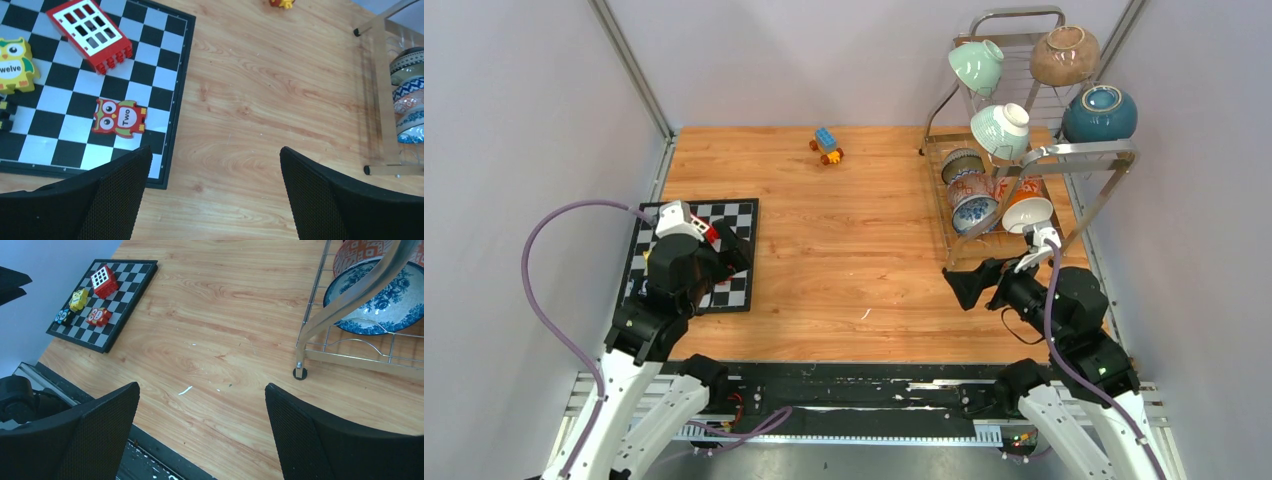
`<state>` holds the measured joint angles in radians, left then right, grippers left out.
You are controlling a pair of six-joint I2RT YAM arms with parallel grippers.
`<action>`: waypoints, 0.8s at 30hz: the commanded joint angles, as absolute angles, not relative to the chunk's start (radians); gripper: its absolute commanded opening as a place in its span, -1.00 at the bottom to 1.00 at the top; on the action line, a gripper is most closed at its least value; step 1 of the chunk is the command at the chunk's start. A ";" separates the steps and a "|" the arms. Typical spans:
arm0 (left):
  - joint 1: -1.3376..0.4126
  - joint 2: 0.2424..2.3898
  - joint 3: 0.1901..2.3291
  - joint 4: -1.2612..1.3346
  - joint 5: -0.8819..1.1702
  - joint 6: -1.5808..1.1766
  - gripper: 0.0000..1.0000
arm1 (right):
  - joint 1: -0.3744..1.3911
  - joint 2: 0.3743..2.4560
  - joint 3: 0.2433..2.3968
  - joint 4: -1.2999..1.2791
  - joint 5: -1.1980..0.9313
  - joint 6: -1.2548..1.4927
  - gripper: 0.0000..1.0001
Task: Unload the bowls from the dish rack
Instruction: Adjust the dish rack at the center of the board.
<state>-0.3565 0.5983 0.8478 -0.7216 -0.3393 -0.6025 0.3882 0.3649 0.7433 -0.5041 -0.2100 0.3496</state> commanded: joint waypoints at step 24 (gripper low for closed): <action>-0.351 0.469 0.655 -0.376 -0.135 -0.416 1.00 | 0.380 0.351 0.861 -0.726 0.182 0.394 0.77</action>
<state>-0.3565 0.5014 0.6903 -0.4259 -0.1551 -0.4229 0.3882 0.3775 0.8375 -0.6659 0.0135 0.3264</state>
